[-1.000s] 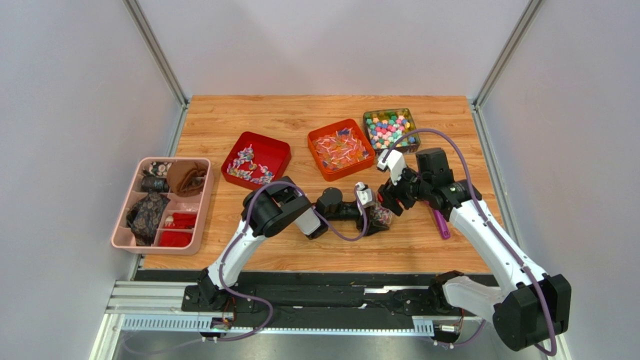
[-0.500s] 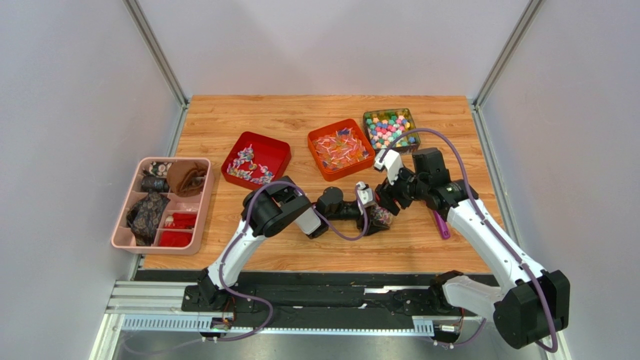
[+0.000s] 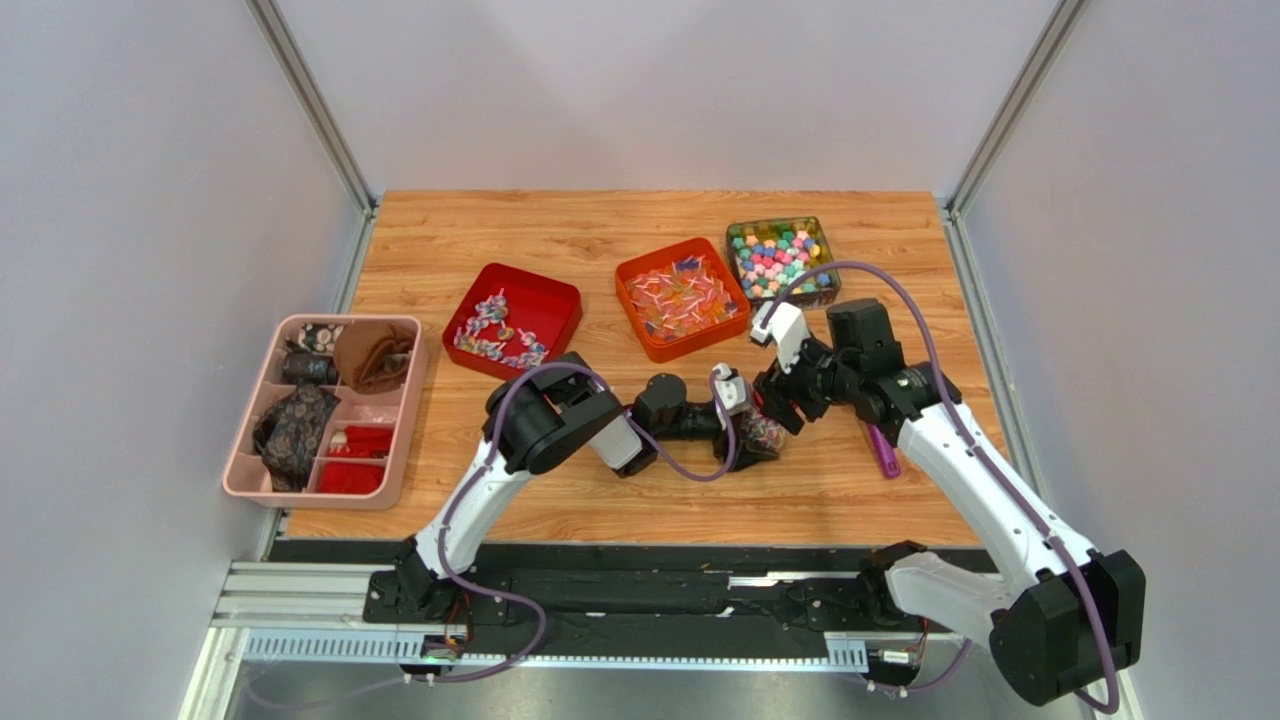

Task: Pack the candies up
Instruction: Screw the bottle lid onto the packing bottle.

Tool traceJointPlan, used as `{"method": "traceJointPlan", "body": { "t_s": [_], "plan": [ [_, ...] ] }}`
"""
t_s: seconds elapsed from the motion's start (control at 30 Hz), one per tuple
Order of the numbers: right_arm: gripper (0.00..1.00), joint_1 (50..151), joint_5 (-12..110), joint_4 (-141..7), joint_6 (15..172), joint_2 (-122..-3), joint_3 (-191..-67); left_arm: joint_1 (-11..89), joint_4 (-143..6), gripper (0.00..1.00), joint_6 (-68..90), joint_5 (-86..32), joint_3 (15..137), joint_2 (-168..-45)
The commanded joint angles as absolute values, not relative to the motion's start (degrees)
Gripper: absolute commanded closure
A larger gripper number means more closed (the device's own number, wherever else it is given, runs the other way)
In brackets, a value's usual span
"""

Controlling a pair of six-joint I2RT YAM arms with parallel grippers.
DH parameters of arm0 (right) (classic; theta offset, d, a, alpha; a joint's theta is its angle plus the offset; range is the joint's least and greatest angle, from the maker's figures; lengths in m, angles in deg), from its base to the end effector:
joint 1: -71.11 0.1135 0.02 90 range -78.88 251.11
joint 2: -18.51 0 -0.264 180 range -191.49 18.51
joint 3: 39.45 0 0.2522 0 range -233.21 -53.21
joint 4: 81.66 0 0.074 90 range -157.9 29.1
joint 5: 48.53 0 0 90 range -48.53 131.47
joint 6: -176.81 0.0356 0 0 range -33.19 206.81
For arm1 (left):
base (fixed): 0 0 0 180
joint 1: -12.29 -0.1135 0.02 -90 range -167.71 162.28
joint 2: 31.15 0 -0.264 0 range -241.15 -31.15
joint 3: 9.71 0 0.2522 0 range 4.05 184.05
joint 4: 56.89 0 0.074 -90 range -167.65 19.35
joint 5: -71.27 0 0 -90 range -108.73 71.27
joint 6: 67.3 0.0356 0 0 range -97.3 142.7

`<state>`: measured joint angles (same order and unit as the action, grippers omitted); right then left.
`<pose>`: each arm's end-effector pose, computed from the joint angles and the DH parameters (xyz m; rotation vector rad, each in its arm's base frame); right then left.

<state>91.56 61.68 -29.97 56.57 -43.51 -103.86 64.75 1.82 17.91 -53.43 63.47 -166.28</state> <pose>0.2001 0.0877 0.2757 -1.1634 2.0880 0.3480 0.2452 -0.3524 0.0713 1.1453 1.3513 -1.2350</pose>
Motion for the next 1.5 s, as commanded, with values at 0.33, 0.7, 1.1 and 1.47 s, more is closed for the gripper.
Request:
{"method": "traceJointPlan", "body": {
  "t_s": [0.33,0.7,1.1,1.47],
  "plan": [
    [0.39,91.8,62.6,-31.1,57.3,-44.2,-104.2,64.8,-2.0,0.42,17.4,-54.2,63.7,-168.1],
    [0.39,91.9,64.1,-28.4,56.4,-43.9,-104.5,64.8,-2.2,0.42,17.3,-54.1,63.8,-168.1],
    [0.38,91.8,62.0,-27.6,55.0,-44.0,-104.3,64.8,-2.4,0.42,17.3,-54.2,63.8,-168.0],
    [0.37,91.8,59.1,-29.3,55.2,-44.6,-103.7,64.8,-2.4,0.42,17.3,-54.2,63.8,-168.0]
  ]
}}
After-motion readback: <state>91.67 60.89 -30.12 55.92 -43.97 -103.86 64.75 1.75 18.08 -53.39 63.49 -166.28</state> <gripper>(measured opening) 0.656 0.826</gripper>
